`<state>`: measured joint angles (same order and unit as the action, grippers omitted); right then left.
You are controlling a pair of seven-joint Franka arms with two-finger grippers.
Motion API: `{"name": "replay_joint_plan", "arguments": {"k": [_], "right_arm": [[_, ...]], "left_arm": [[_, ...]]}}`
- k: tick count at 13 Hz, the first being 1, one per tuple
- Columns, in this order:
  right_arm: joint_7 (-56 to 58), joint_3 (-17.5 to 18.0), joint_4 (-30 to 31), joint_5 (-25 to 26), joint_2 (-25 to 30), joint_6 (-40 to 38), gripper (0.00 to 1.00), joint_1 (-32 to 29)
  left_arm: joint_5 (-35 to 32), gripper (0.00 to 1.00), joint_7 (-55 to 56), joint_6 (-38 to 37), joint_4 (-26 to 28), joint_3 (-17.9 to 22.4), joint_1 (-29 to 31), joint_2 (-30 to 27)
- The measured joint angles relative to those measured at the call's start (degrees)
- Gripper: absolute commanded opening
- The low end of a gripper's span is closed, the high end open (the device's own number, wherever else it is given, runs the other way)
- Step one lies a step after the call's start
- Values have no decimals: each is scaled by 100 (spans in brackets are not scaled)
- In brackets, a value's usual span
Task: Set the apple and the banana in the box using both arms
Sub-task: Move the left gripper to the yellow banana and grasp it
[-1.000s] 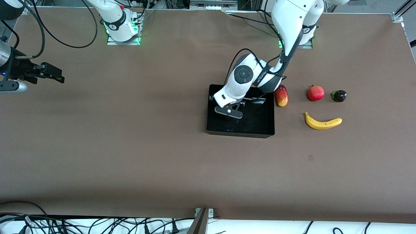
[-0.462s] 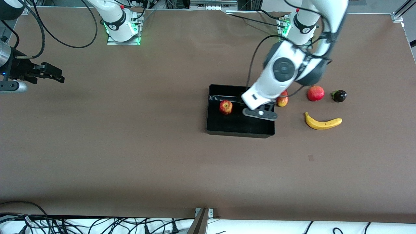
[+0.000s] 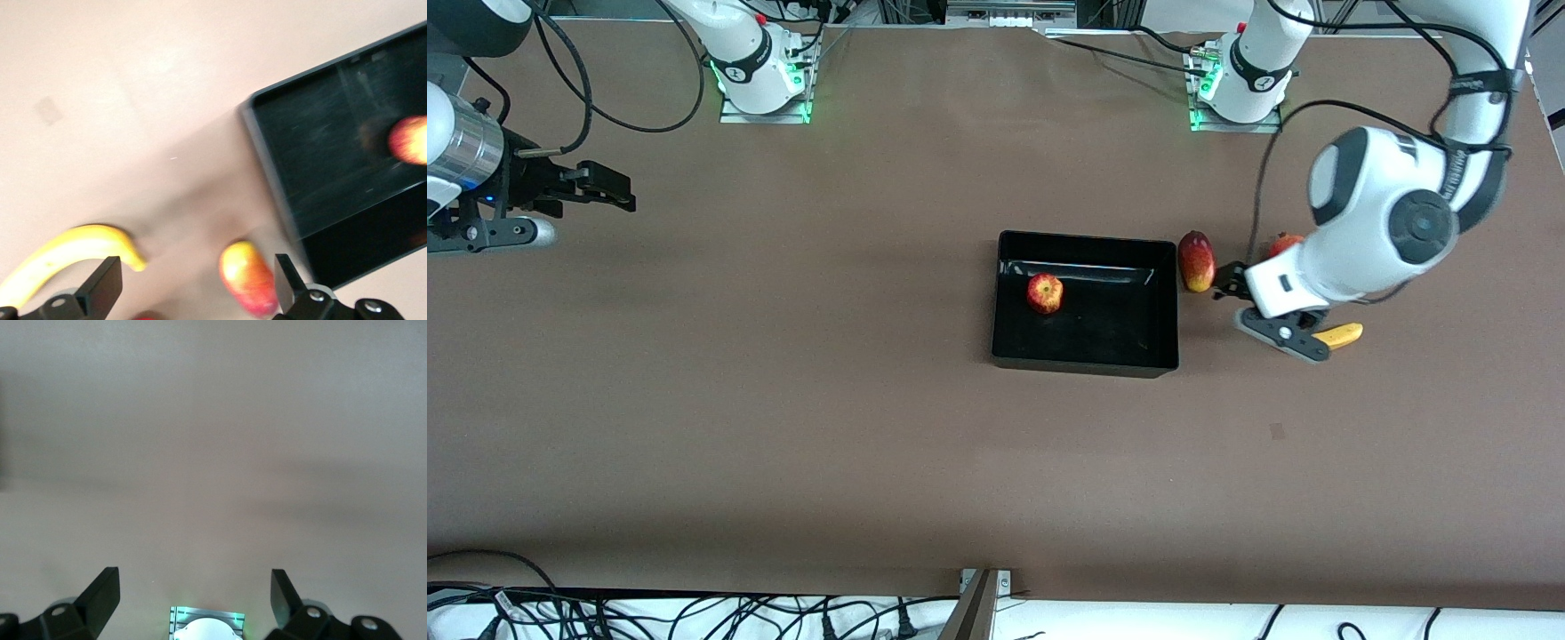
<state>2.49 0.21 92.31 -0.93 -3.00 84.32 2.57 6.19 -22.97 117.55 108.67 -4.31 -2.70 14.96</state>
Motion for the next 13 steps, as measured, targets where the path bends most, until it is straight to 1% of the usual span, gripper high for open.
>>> {"name": "replay_joint_plan", "arguments": {"k": [2, 5, 6, 8, 10, 12, 13], "right_arm": [[0, -19, 0, 0, -5, 1, 100, -11], [0, -36, -1, 0, -9, 1, 100, -23], [0, -38, -1, 0, -15, 1, 100, -23], [0, -41, -1, 0, -24, 1, 100, -24], [0, -45, -1, 0, -26, 0, 100, -26], [0, -46, -1, 0, -27, -9, 100, -26], [0, -47, -1, 0, -27, -23, 100, -26]], "left_arm": [[-159, 100, -1082, 443, 228, 20, 469, 209], [-603, 100, -2435, 921, 553, 33, 878, 561], [-757, 100, -2775, 1007, 617, 36, 922, 661], [-930, 100, -3401, 1518, 804, 35, 931, 821], [-949, 100, -3926, 2080, 1040, 76, 971, 998], [-949, 100, -4164, 2285, 1125, 143, 1014, 1159], [-949, 66, -4187, 2335, 1126, 153, 1021, 1215]]}}
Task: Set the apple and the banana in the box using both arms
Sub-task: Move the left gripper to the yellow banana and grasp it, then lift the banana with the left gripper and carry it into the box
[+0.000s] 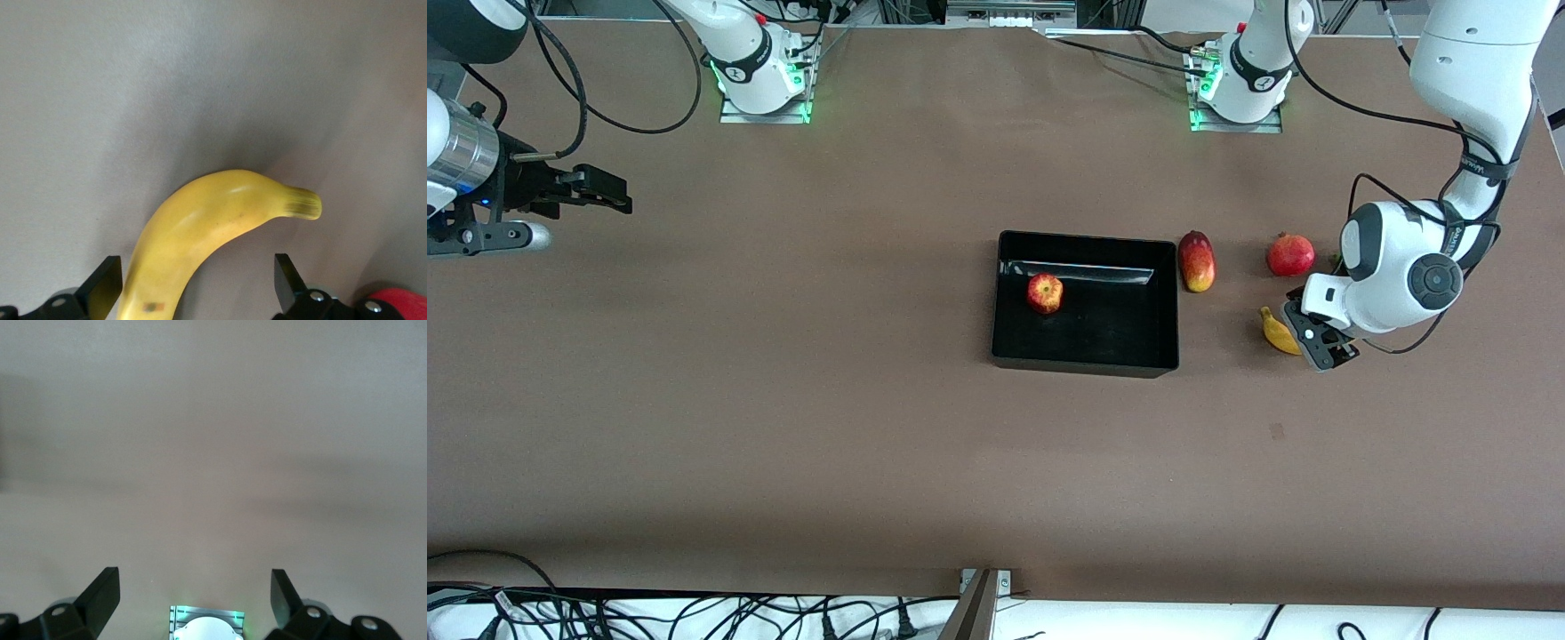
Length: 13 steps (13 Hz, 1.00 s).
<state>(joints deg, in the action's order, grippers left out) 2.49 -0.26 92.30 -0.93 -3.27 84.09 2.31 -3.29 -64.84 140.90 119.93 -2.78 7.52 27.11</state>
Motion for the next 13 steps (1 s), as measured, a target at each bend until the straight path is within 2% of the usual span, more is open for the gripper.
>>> {"name": "replay_joint_plan", "arguments": {"k": [1, 2, 8, 10, 13], "right_arm": [[0, 0, 0, 0, 0, -4, 100, 0], [0, 0, 0, 0, 0, -4, 100, 0], [2, -84, 0, 0, -1, -7, 100, -8], [2, -85, 0, 0, -2, -10, 100, -8], [2, -87, 0, 0, -3, -12, 100, -9]], "left_arm": [[0, 22, -3, 87, 0, 0, -1, 35], [0, 0, -6, 146, 0, 1, -1, 54], [-2, 0, -12, 158, -70, -5, -20, -20], [61, 0, 35, -312, -222, -43, -160, -293], [629, 0, 860, -1318, -423, -61, -972, -975]]}}
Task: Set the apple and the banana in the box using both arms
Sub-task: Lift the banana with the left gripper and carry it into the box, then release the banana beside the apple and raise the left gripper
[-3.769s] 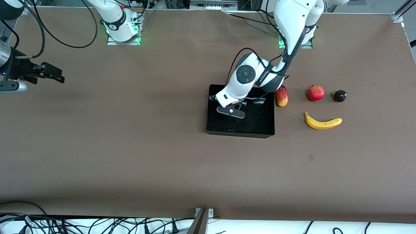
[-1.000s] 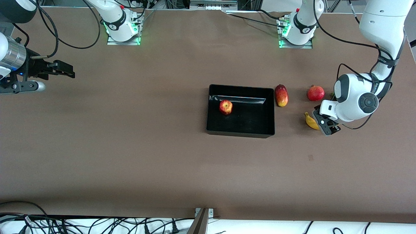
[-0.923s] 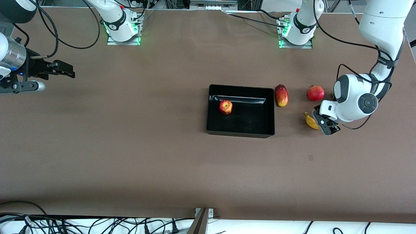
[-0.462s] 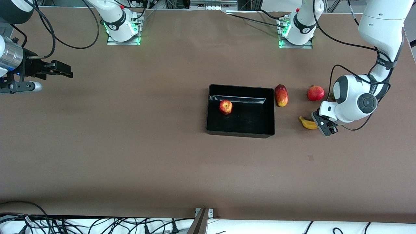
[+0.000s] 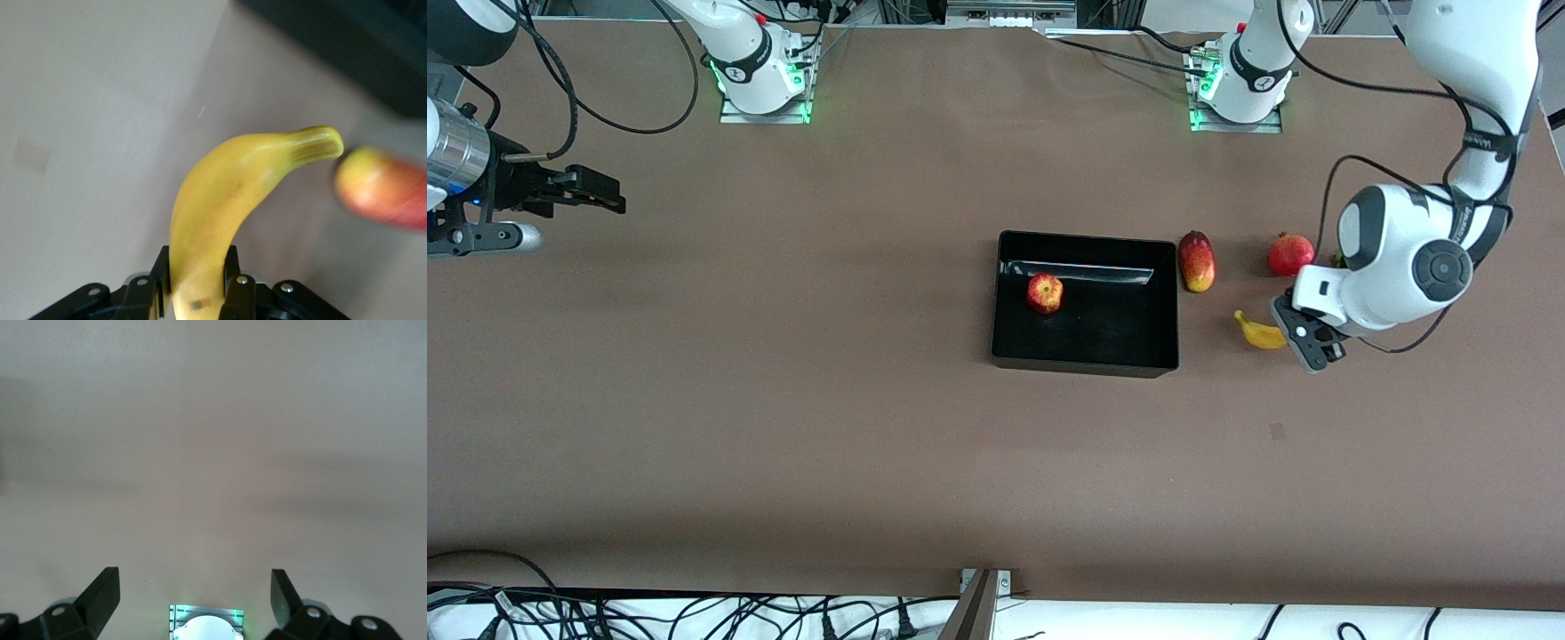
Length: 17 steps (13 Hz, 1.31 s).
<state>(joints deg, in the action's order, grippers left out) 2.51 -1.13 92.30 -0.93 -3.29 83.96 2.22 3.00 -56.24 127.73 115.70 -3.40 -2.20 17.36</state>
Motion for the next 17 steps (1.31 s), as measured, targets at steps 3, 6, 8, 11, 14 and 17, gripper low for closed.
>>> {"name": "replay_joint_plan", "arguments": {"k": [3, 6, 8, 11, 14, 17], "right_arm": [[0, -4, 0, 0, 0, 0, 100, -1], [0, -6, 0, 0, 0, 0, 100, -1], [0, -9, -1, 0, -1, 1, 100, -2], [0, -10, -2, 0, -1, 5, 100, -3], [0, -11, -3, 0, -1, 5, 100, -3], [0, -11, -3, 0, -1, 5, 100, -4]], "left_arm": [[81, 0, 1933, -207, 9, -53, -1123, -261], [82, 0, 3454, -192, 52, -91, -1959, -181], [82, 0, 3751, -39, 83, -95, -2178, -27], [82, 0, 3757, 435, 98, -59, -2188, 354], [79, 0, 3750, 867, 100, -39, -2189, 702], [79, 0, 3750, 1129, 68, -49, -2241, 949]]}}
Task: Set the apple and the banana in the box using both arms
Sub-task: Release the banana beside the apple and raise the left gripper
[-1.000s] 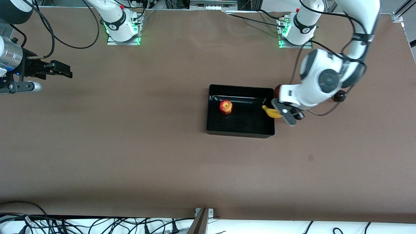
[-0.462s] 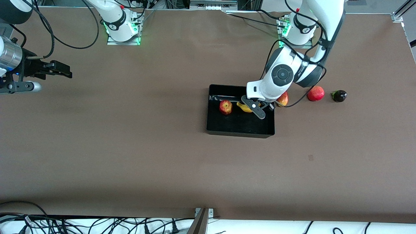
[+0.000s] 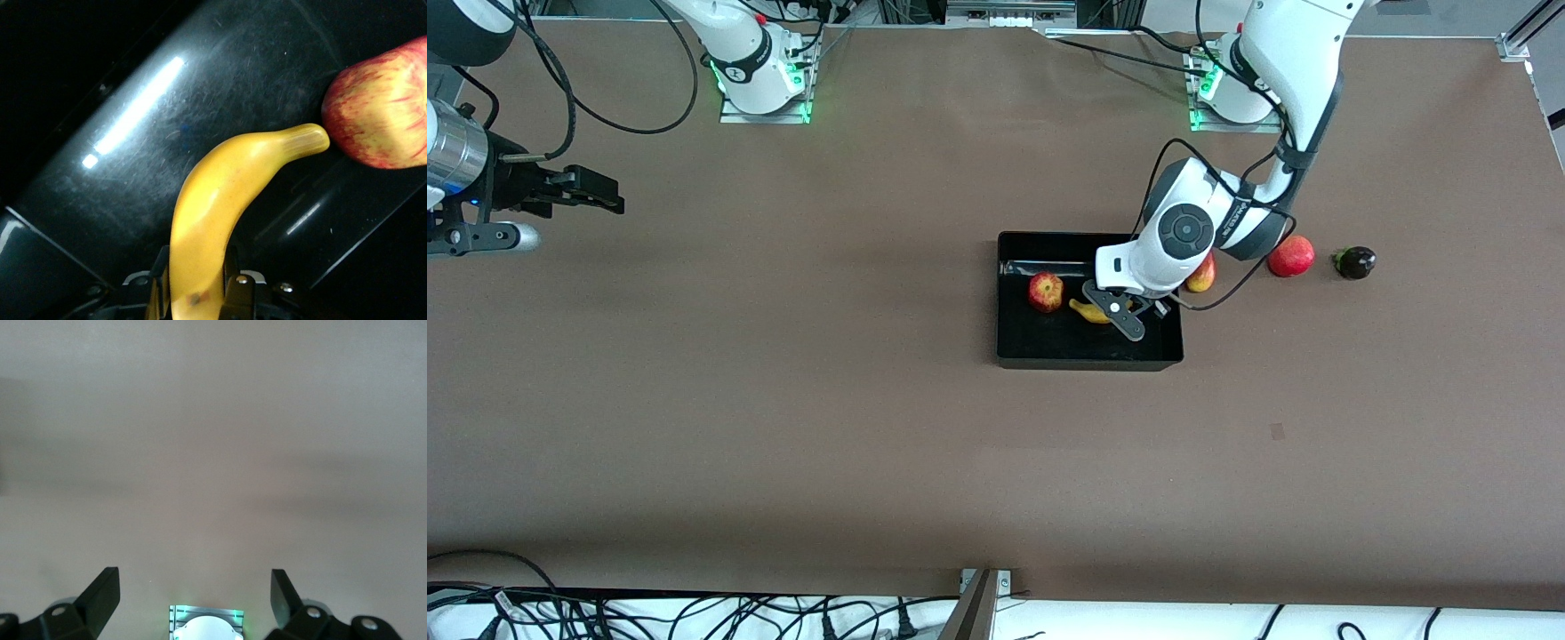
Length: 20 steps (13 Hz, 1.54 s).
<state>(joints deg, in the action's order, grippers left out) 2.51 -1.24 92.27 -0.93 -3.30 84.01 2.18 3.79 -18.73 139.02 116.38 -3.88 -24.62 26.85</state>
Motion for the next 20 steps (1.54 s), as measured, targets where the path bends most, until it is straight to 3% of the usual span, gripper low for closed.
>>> {"name": "replay_joint_plan", "arguments": {"k": [4, 5, 6, 13, 20], "right_arm": [[0, -1, 0, 0, 0, 0, 100, -1], [0, -1, 0, 0, 0, 0, 100, -1], [0, -1, 0, 0, 0, 0, 100, -1], [0, -3, 0, 0, -1, -2, 100, -3], [0, -5, -7, 0, -4, 0, 100, -10]], "left_arm": [[-59, 0, -18, 59, -84, -2, -16, 10], [-142, 54, -18, 111, -84, -2, -16, 28], [-169, 100, -18, 149, -84, -2, -16, 56], [-169, 100, -2, 175, -243, 74, 218, -186], [-178, 100, 6, -2412, -498, 107, 1490, -2399]]}}
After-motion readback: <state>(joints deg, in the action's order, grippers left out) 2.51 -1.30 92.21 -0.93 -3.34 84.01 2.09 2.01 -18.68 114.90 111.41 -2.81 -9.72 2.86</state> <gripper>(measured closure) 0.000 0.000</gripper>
